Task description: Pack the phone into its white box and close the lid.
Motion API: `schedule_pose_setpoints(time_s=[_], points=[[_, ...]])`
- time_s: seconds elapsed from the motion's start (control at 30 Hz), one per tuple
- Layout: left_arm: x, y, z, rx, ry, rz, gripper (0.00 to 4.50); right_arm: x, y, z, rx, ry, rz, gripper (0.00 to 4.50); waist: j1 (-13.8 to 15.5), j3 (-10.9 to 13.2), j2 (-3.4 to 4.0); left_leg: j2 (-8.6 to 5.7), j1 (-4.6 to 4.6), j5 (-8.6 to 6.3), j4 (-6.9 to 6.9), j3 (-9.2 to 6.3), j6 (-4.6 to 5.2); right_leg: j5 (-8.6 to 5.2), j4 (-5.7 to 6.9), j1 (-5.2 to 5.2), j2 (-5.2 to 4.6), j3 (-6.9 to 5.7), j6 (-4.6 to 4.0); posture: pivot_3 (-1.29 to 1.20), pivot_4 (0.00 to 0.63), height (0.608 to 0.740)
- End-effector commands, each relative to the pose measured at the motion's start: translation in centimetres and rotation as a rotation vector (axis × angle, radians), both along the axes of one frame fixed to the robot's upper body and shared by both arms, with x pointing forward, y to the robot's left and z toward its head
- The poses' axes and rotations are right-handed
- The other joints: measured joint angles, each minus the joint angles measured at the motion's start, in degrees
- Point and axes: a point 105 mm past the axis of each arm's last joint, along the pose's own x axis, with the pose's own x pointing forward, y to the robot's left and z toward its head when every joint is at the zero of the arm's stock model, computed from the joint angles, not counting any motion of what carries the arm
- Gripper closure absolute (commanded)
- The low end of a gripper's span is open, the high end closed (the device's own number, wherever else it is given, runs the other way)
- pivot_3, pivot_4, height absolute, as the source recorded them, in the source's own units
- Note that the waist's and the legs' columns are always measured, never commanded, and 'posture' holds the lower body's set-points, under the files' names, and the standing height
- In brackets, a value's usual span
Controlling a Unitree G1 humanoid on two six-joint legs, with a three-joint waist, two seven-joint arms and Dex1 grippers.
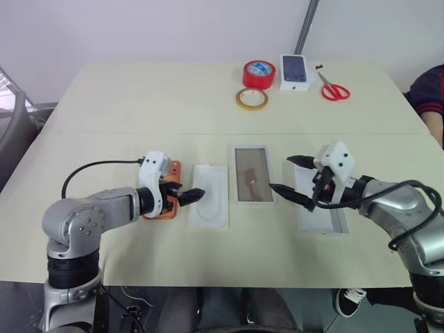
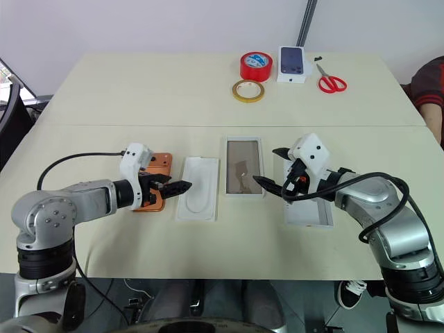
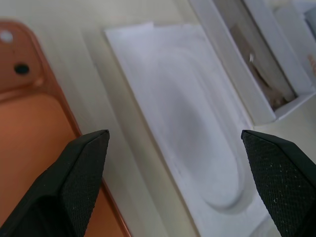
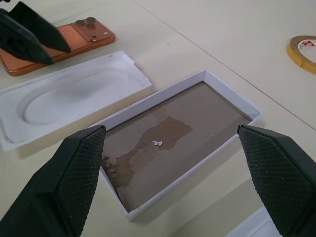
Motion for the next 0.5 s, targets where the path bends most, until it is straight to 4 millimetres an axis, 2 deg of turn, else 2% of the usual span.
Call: schedule_pose_setpoints(time_s=[0.03,0.1,0.2,0.23,0.43,0.5], points=[[0.0,-0.8,0.2,-0.032,0.025,-0.006,0.0,-0.6,0.5,1.3,-0.03,-0.055,0.04,0.04,0.02,0.0,0.0,0.0,0.0,0.0,0.01,0.0,0.0,0.0,0.0,0.0,0.0,-0.01,0.0,0.0,0.15,0.74],[0.1,-1.2,-0.2,-0.061,0.063,0.008,0.0,-0.9,1.0,1.1,-0.047,-0.046,0.065,0.04,-0.03,0.0,0.0,-0.01,0.0,0.0,0.01,0.0,-0.01,0.0,0.0,0.01,0.0,-0.01,0.0,0.0,0.15,0.74],[0.4,-1.6,-0.8,-0.091,0.106,0.031,0.8,-1.8,2.1,0.1,-0.107,-0.018,0.133,0.0,-0.05,0.0,0.0,0.0,0.0,0.01,0.02,-0.01,-0.01,0.0,0.02,0.01,0.01,-0.01,0.0,0.0,0.15,0.74],[0.5,-1.6,-1.0,-0.086,0.114,0.043,1.19,-2.1,2.5,-0.3,-0.136,-0.007,0.161,0.0,-0.06,-0.01,-0.02,0.0,0.0,0.01,0.02,-0.02,-0.01,0.0,0.02,0.01,0.02,-0.01,0.0,0.0,0.15,0.74],[1.2,-0.8,-1.1,-0.085,0.127,0.1,4.38,-2.2,4.0,-2.1,-0.253,0.062,0.232,0.0,-0.08,-0.01,-0.02,-0.01,0.0,0.04,0.04,-0.02,-0.06,0.0,0.02,0.0,0.01,-0.01,0.0,0.0,0.15,0.74],[1.4,-0.6,-0.9,-0.1,0.122,0.109,4.44,-1.8,4.3,-2.8,-0.304,0.077,0.246,0.0,-0.09,-0.01,-0.02,-0.01,0.0,0.13,0.05,-0.03,-0.23,0.0,0.02,0.01,0.01,-0.01,0.0,0.0,0.15,0.74]])
